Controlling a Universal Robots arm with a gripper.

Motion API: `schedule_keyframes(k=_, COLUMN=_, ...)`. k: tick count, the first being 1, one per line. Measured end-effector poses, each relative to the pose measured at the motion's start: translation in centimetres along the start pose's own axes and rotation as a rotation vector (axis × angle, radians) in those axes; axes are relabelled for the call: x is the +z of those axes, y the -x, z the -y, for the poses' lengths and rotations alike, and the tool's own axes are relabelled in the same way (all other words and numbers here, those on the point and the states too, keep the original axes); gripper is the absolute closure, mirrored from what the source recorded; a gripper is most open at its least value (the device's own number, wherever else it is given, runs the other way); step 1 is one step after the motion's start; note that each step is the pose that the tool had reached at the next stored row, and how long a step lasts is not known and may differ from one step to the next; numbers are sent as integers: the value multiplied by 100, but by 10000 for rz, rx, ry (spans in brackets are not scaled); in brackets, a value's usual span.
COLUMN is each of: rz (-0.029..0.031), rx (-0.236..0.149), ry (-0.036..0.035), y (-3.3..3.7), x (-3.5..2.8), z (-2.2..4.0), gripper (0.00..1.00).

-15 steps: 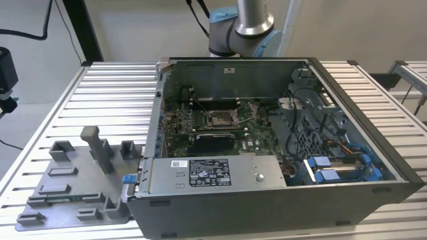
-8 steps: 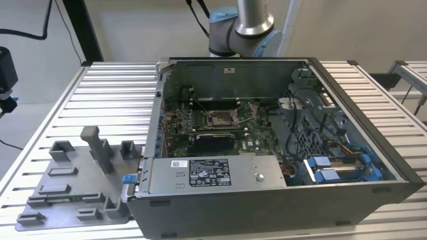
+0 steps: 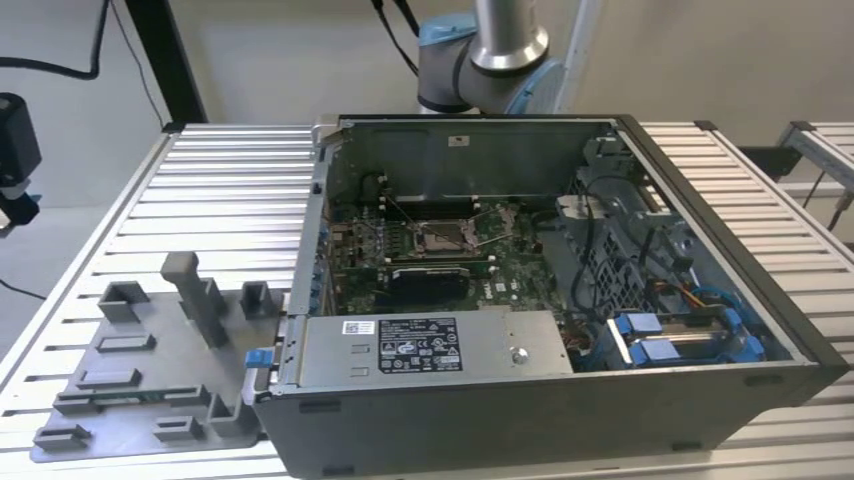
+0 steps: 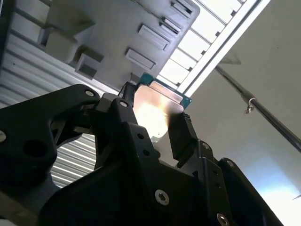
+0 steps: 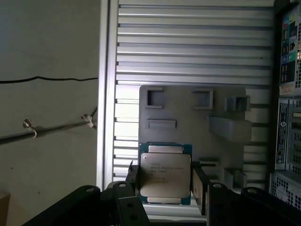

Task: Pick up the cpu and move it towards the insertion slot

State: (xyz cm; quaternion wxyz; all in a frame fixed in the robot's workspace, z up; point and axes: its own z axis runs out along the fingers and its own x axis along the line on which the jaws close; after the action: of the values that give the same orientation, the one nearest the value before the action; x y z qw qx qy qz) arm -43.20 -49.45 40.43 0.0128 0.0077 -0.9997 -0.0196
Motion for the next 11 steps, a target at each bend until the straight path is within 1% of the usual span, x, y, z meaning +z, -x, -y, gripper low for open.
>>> schedule_keyframes(k=2, rz=1, rx=0, ry=0, y=54, x=-1, z=0, gripper=100)
schedule_keyframes(k=11, rz=1, rx=0, ry=1, y=345, x=-8, z=-9, gripper=100)
